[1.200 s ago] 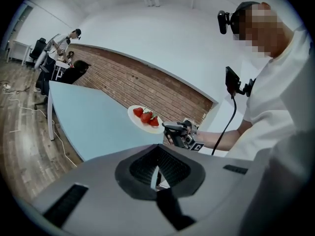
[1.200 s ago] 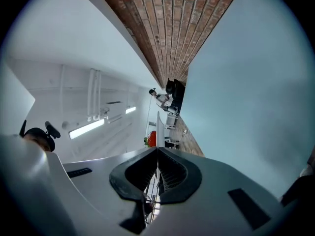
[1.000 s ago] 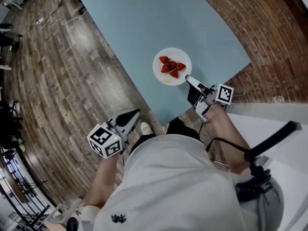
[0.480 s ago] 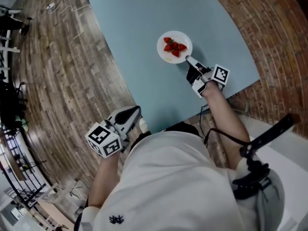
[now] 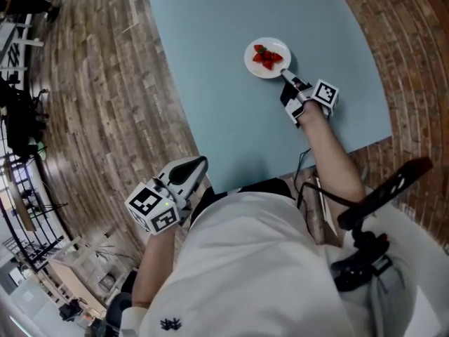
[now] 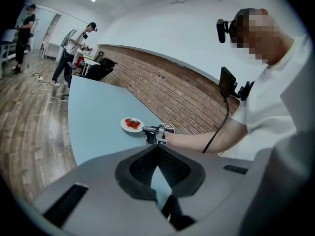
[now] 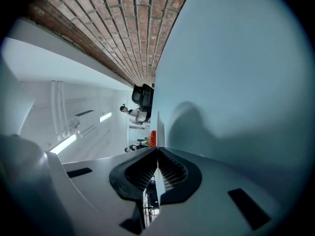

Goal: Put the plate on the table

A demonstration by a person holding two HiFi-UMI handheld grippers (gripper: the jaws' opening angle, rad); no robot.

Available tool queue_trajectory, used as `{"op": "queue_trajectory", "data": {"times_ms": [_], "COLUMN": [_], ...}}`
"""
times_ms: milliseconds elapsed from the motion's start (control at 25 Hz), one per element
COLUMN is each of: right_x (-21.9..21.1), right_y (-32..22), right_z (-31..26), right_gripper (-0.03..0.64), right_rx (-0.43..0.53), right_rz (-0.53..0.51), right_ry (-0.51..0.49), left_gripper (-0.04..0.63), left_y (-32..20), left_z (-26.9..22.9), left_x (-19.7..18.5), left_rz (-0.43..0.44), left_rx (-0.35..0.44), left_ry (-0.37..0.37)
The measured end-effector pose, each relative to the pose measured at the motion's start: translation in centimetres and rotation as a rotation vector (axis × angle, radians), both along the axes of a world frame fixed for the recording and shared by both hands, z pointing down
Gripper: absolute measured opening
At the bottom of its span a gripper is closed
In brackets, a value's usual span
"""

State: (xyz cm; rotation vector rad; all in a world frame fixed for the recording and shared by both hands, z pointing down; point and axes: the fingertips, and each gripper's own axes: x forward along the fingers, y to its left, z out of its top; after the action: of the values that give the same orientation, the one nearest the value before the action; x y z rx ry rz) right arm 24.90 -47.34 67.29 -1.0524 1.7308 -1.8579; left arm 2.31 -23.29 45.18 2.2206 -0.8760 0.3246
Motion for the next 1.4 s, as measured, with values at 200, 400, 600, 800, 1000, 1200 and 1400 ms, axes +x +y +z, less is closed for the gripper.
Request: {"op": "queue_trajectory", "data": {"times_ms": [200, 400, 600, 800, 1000, 1200, 1400], "right_x": [-0.6, 0.1, -0.1, -0.4, -0.1, 0.7, -0.1], "right_y": [-0.4, -0.4, -0.6, -0.8, -0.4, 0.3, 2.1], "right_z": [0.6, 2.5, 2.3, 1.5, 1.8, 1.9, -0.4], "right_gripper": [0.015, 0.015, 0.017, 0.084, 0.091, 0.091, 0.091], "right_rx": [-0.016, -0.076, -0.043, 0.024, 0.028, 0.078, 0.175], "right_rz": [-0.03, -0.017, -0.073, -0.167, -0.238, -0.3, -0.341], "right_ry": [0.023, 0.116, 0.26, 0.537, 0.735, 0.891, 0.935], "left_gripper": [0.0, 0.002, 0.0, 0.0, 0.0, 0.0, 0.0], "left_y": [0.6, 0.6, 0.8, 0.7, 0.6, 1.1, 1.9], "left_z": [0.1, -0.3, -0.4, -0.9, -1.3, -0.8, -1.4], "left_x": [0.7, 1.0, 1.3, 1.5, 1.7, 2.2, 1.9], "left_rz": [-0.002, -0.018, -0.028, -0.018, -0.014, -0.015, 0.001], "left_rx": [0.011, 0.018, 0.027, 0.034, 0.035, 0.032, 0.046], "left_ry": [-0.04, -0.049, -0.048, -0.049, -0.051, -0.056, -0.064]}}
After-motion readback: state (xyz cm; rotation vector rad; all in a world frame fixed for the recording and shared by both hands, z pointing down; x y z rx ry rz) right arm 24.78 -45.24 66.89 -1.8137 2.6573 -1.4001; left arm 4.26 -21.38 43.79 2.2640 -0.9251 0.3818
